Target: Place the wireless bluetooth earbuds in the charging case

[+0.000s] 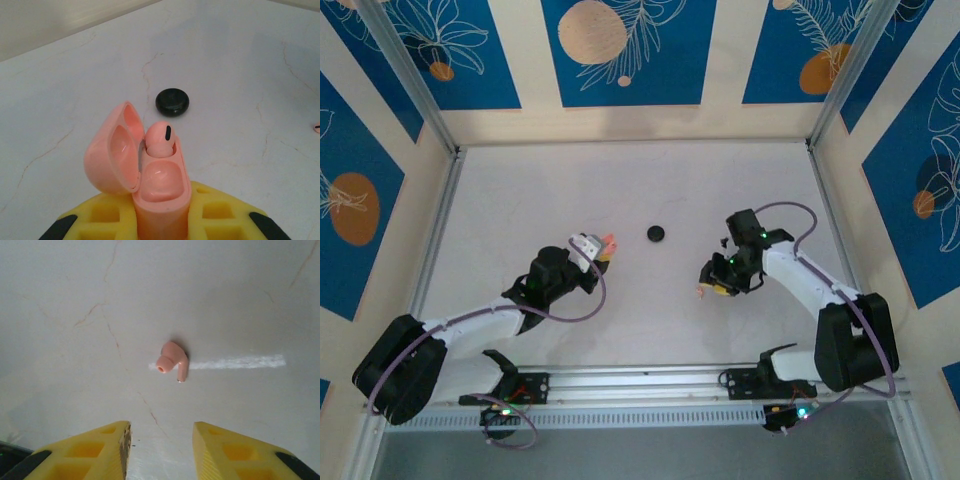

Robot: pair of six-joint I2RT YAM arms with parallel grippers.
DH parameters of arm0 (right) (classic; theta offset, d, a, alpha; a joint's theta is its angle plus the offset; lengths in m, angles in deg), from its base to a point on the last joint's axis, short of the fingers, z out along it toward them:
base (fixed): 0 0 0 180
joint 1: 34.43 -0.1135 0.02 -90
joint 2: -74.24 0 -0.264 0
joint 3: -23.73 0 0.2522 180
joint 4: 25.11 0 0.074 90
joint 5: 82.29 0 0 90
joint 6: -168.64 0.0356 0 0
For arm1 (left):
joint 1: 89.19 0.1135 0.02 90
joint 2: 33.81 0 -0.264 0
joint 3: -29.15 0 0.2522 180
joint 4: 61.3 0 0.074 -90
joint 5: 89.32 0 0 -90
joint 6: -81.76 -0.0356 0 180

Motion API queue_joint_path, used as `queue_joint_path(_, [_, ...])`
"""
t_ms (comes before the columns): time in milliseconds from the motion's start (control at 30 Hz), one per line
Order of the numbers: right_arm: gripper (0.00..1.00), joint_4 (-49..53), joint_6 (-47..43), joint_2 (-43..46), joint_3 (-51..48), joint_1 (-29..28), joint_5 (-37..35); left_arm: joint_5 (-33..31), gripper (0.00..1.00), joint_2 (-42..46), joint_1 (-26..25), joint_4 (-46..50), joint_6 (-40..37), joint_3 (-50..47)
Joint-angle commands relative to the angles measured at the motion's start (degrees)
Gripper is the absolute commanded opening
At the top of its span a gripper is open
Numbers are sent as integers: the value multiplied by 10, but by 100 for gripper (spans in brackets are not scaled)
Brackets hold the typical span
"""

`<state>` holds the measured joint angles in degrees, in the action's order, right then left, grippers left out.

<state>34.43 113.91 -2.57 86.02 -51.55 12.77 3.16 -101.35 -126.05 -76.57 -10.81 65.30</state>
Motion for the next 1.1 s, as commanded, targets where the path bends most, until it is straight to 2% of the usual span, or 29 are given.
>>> queue_joint_path(0, [41, 64, -3, -39, 40, -32, -60, 6, 11, 13, 5, 5, -7, 6])
queue_joint_path(233, [41, 86, -4, -145, 105, -72, -101, 5, 11, 12, 5, 12, -9, 9])
queue_joint_path(400, [34, 86, -10, -197, 133, -83, -106, 3, 11, 14, 5, 15, -11, 9])
queue_joint_path(500, [34, 91, -13, -220, 143, -86, -111, 1, 11, 15, 5, 17, -11, 10])
queue_joint_path(767, [33, 92, -18, -256, 147, -87, -114, 1, 11, 11, 5, 16, -12, 11])
queue_joint_path(1067, [22, 72, -23, -270, 141, -87, -110, 2, 11, 11, 5, 18, -13, 11])
